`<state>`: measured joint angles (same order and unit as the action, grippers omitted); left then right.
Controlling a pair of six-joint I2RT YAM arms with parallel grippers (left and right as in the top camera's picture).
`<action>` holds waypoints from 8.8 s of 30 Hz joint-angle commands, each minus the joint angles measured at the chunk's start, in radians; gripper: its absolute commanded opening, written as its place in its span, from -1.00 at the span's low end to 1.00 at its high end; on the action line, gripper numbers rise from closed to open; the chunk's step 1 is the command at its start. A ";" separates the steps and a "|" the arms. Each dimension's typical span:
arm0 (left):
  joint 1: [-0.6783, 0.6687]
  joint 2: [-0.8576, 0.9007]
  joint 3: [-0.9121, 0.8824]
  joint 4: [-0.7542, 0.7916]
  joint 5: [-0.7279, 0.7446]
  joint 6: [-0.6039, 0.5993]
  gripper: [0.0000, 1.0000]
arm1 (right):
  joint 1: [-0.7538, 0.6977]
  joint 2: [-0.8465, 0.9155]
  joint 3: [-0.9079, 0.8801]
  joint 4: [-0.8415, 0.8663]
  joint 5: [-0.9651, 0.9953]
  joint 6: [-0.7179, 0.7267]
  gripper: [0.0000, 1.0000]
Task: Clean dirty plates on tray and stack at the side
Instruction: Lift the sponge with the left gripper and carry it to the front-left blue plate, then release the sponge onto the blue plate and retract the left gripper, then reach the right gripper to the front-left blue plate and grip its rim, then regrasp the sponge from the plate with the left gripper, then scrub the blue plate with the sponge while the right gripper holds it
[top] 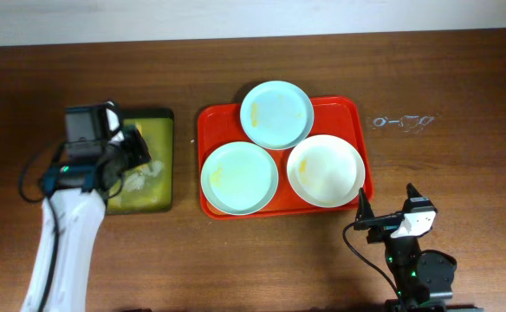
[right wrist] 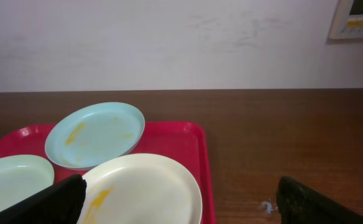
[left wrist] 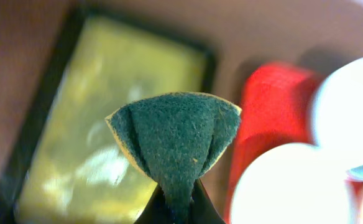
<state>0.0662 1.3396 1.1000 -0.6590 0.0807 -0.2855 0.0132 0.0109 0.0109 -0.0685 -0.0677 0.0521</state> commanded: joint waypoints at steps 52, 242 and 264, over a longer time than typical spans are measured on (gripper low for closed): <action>-0.316 0.106 0.253 -0.216 -0.216 -0.162 0.99 | 0.007 -0.007 -0.005 -0.006 0.005 0.006 0.97; -0.439 0.636 0.222 -0.104 0.114 -0.061 -0.07 | 0.449 2.090 1.412 -0.687 -0.079 0.142 -0.88; -0.438 0.640 0.268 -0.084 0.279 -0.067 -1.00 | 0.449 2.090 1.412 -0.674 -0.079 0.143 -0.88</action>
<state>-0.3676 1.9739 1.3289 -0.7727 0.2485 -0.3515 0.4698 2.0735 1.4303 -0.7490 -0.1757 0.2066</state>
